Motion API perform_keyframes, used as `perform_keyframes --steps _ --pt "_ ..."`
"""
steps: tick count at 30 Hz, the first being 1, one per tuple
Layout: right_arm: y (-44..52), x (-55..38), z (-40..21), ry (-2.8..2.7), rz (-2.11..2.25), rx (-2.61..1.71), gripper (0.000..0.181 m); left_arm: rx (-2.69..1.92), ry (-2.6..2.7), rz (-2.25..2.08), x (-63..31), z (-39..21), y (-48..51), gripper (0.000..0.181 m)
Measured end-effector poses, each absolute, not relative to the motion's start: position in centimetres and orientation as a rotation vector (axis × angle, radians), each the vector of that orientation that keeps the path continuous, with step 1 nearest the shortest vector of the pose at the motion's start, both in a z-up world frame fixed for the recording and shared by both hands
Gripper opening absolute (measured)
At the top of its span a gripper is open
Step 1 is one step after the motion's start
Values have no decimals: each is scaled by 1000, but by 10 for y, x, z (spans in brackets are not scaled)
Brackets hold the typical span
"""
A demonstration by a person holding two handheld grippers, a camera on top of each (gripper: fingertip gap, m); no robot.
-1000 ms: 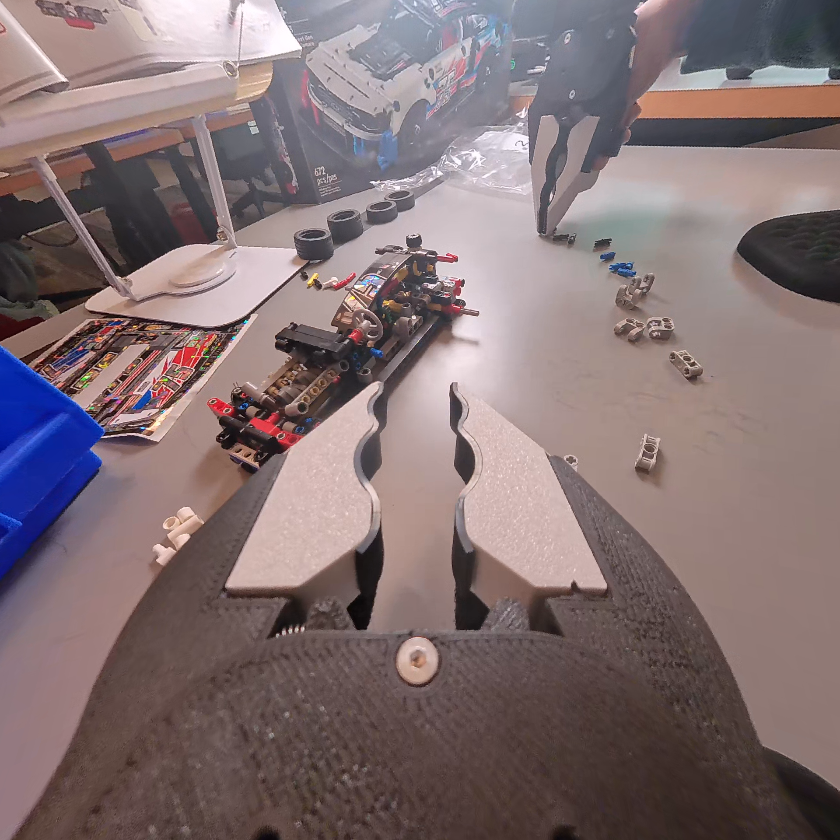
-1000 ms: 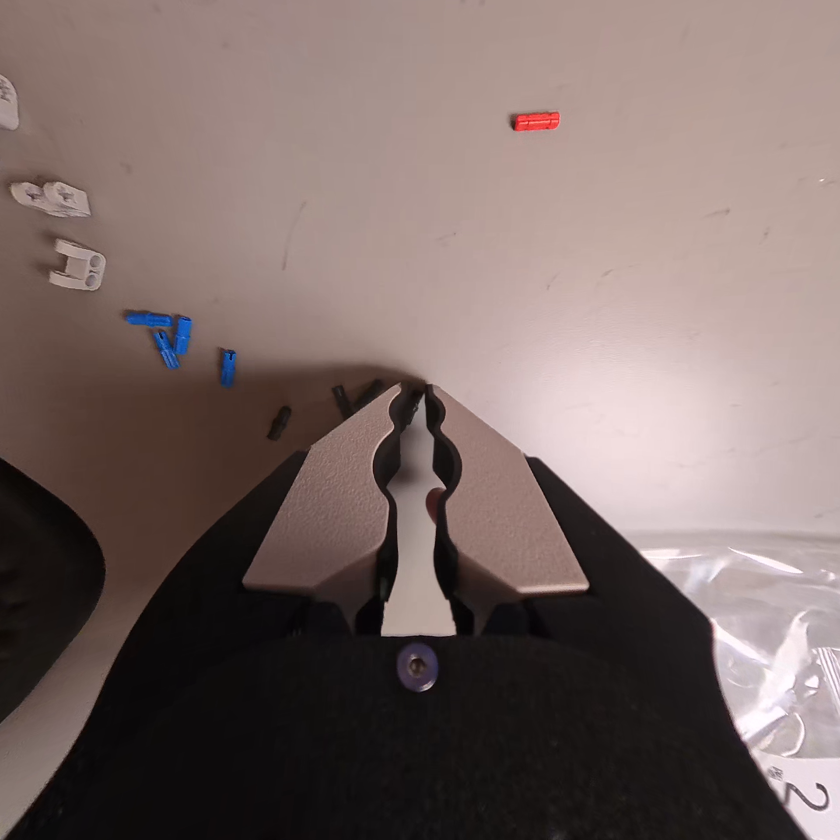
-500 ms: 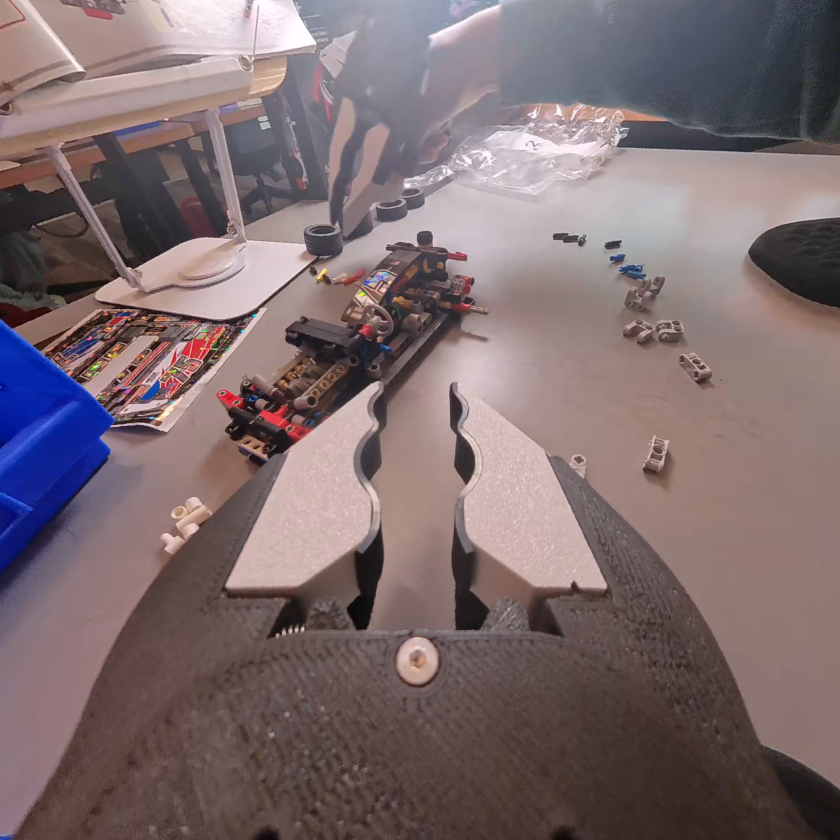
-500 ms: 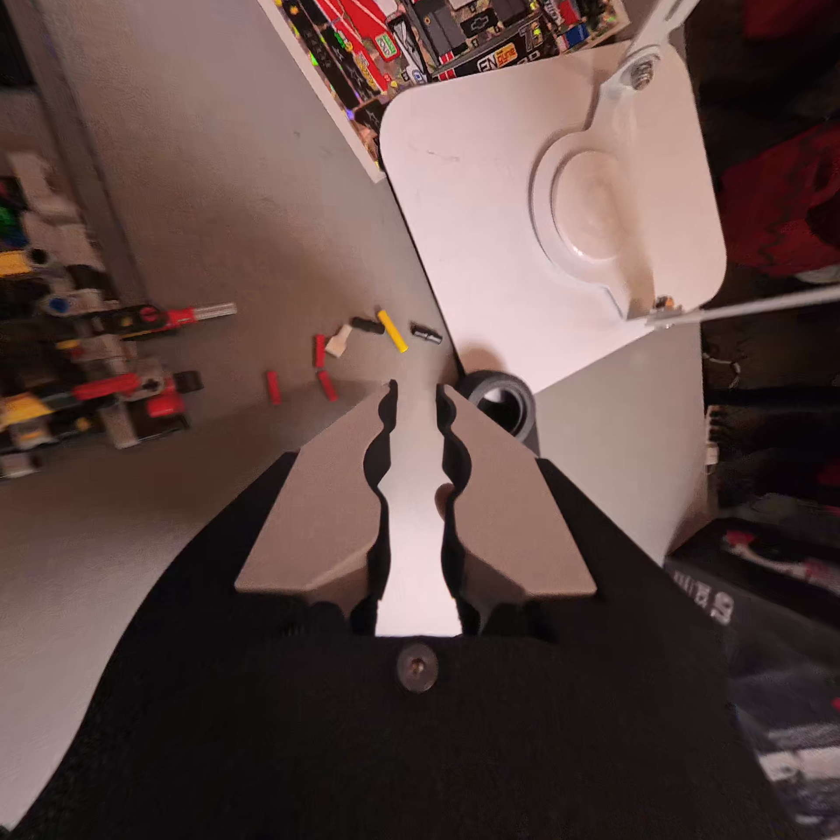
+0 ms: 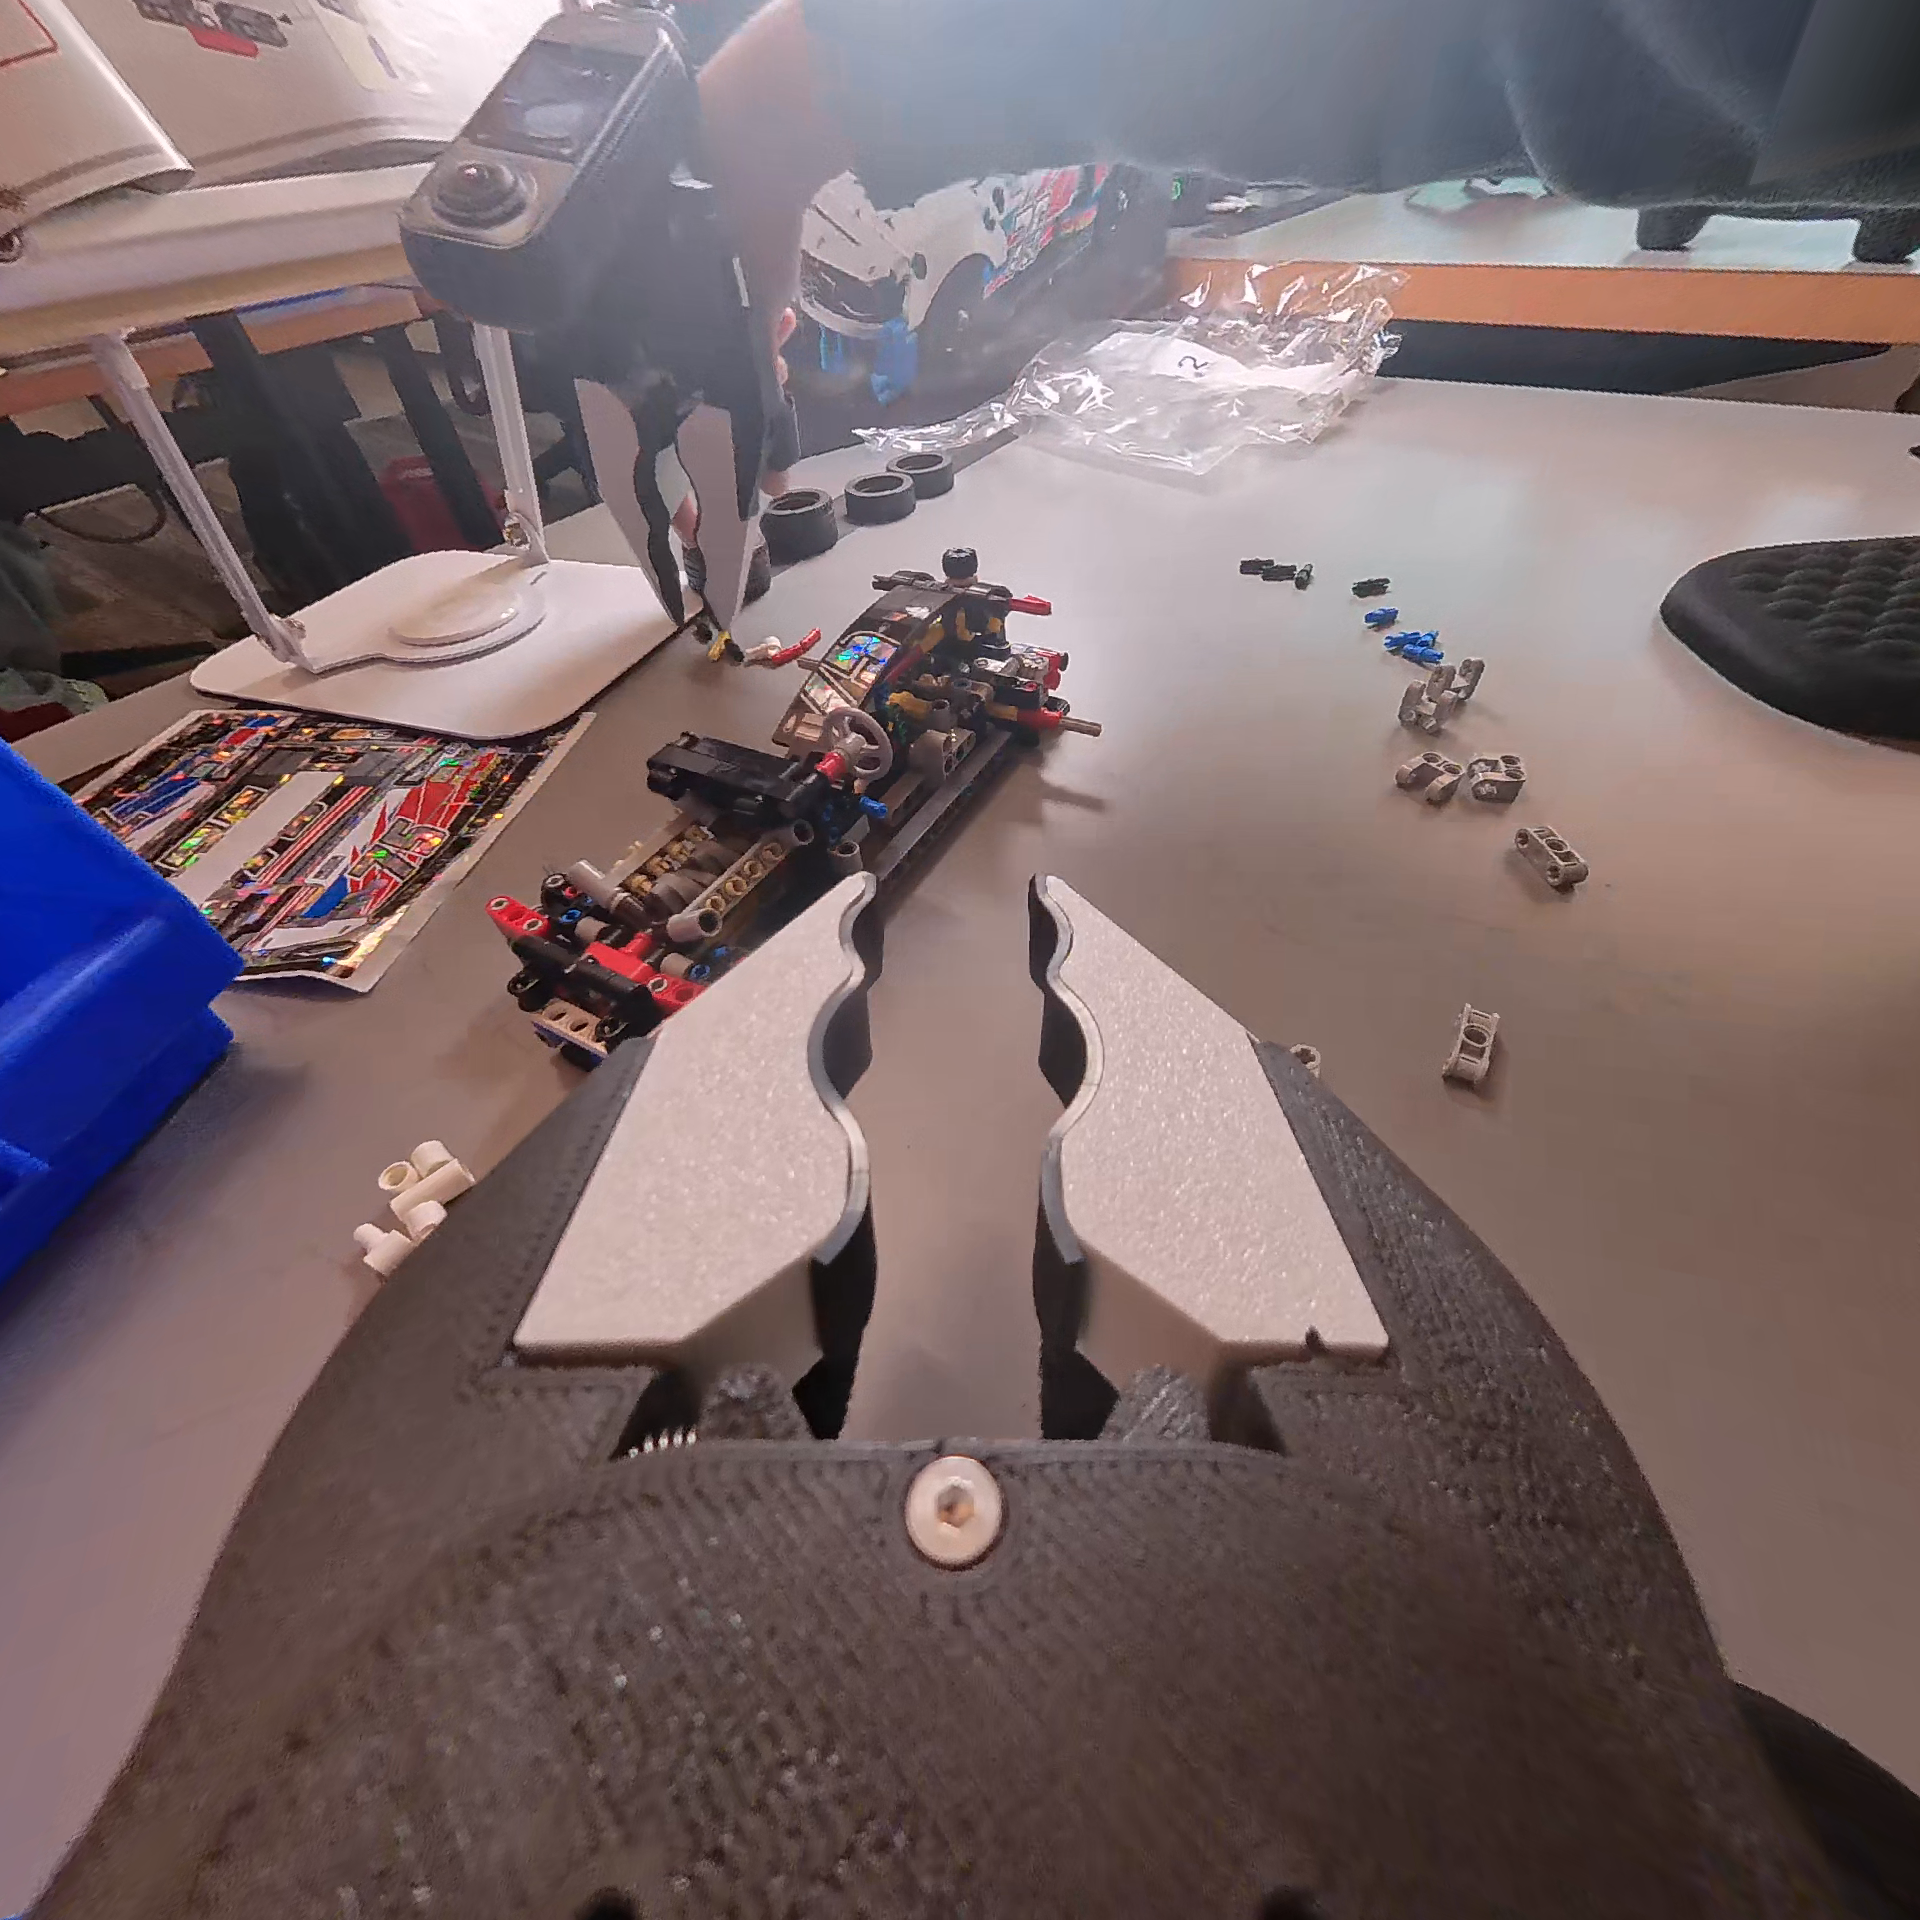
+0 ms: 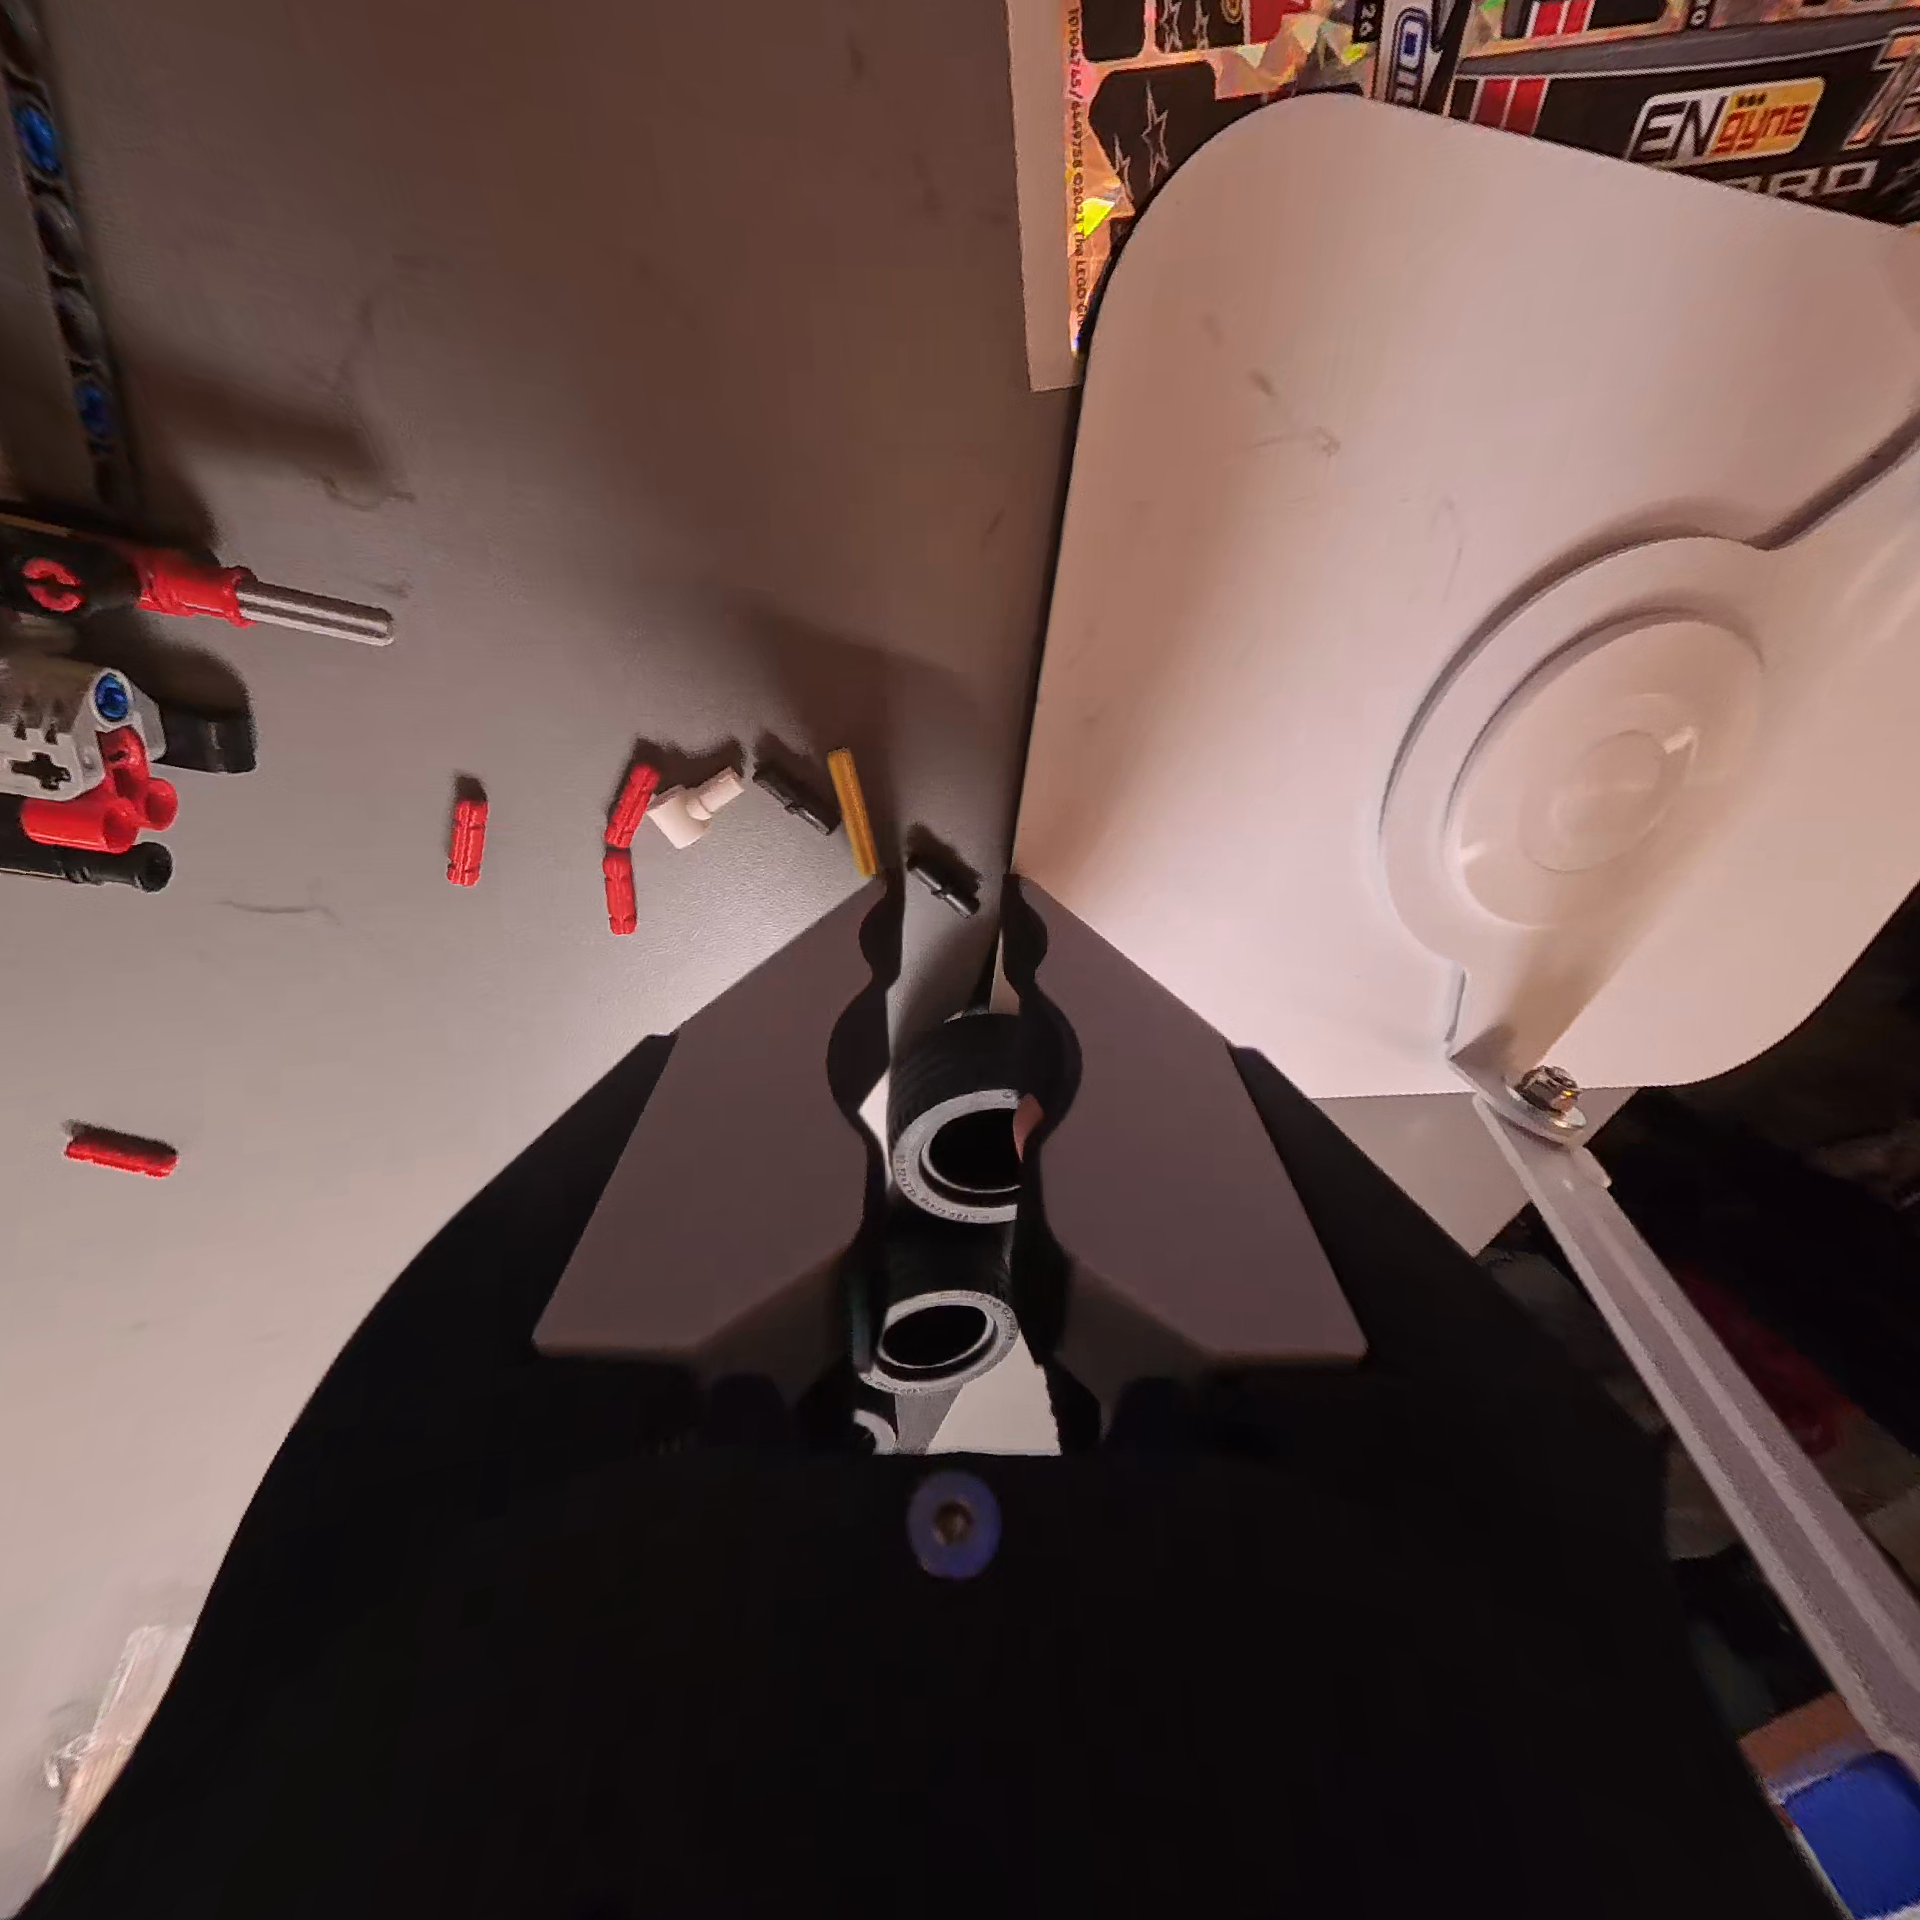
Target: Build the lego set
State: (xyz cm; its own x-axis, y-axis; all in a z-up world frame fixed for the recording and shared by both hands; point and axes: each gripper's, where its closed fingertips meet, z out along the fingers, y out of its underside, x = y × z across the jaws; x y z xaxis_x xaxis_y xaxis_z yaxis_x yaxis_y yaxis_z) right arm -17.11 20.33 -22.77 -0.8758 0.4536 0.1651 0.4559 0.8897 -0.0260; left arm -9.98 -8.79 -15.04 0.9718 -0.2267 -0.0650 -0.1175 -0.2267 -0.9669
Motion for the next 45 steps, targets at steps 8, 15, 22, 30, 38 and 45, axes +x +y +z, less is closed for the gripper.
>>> perform_keyframes --steps 8,15,22,30,38,45 --pt "206 -173 -229 -2878 -60 -720 4 -1807 246 -110 -102 -151 -88 26" --pt "197 -114 -205 -2824 58 -875 3 -1804 251 -91 -103 -150 -89 26" --pt "201 56 -216 -2789 167 -1372 3 -1785 298 -104 -92 -146 -89 26" --pt "191 103 -225 -2558 311 -1599 4 -1802 313 -87 -88 -151 -88 26" --pt "189 102 -228 -2530 275 -1576 6 -1810 311 -69 -90 -153 -88 26" --pt "173 -9 -166 -2342 462 -1342 11 -1816 310 -78 -90 -154 -87 26"
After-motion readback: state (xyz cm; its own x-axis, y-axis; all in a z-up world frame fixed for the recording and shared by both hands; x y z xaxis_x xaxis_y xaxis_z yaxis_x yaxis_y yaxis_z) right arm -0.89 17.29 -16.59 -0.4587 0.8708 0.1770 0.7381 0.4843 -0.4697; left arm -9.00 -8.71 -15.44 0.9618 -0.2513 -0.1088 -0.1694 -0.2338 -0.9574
